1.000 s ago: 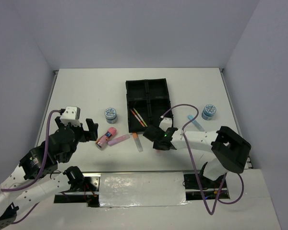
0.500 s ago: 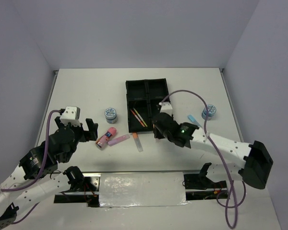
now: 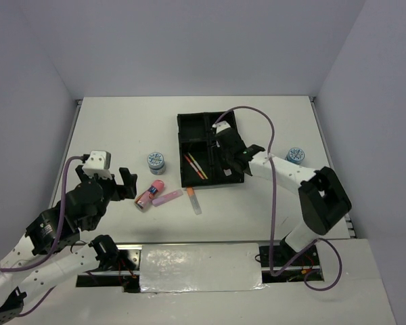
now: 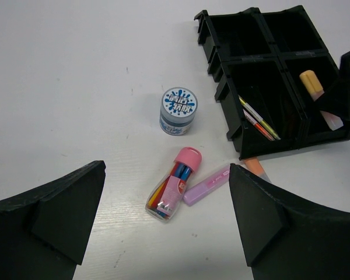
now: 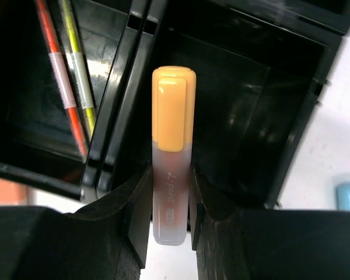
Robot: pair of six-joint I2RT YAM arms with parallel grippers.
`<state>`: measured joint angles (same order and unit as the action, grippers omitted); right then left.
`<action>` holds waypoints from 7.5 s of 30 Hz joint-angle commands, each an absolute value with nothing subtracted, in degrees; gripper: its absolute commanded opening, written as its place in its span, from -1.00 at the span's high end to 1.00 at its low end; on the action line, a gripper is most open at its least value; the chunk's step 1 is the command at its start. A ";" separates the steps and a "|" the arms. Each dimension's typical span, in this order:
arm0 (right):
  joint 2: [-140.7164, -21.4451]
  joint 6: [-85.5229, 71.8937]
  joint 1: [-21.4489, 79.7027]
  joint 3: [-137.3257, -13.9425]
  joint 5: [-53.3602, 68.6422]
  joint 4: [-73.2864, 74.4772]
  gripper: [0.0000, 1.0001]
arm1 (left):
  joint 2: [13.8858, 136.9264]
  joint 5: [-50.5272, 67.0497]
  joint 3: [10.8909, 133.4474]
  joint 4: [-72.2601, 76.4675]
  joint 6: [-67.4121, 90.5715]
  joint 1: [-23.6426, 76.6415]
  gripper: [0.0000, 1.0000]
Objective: Sort the stationery into containers
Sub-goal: Move the storage box to the center of the board, then place the pen in the storage box, then pick up the pen from the center of the board, then place the pen in the storage box, then move the storage box to the center of the board, then move the pen to the corner of the board.
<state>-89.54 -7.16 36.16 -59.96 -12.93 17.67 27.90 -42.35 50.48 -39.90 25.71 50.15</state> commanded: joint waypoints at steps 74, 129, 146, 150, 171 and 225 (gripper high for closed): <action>-81.91 -16.53 46.24 -60.37 -16.08 25.58 1.00 | 25.84 -42.10 50.98 -38.41 25.14 49.83 -0.99; -104.59 -6.15 33.58 -73.30 -14.41 23.99 -0.14 | 24.96 -41.48 50.80 -38.41 24.87 49.92 -0.99; -103.01 -5.89 33.49 -74.09 -13.36 25.22 -0.51 | 25.14 -41.22 50.63 -38.23 24.79 49.83 -0.99; -100.29 -6.59 35.06 -74.18 -10.55 25.05 -0.49 | 25.14 -41.22 50.71 -38.23 24.79 49.92 -0.99; -97.19 -57.02 68.09 -81.81 -37.61 34.80 -0.42 | 24.00 -48.24 51.50 -41.22 28.47 49.83 -0.99; -121.74 -74.00 68.11 -87.75 -30.32 43.16 0.30 | 20.48 -46.23 51.15 -40.34 27.51 49.75 -0.99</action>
<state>-124.40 -73.65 67.83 -93.19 -32.36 42.63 21.47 -46.19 50.48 -42.37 28.60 50.00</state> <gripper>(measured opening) 0.377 0.993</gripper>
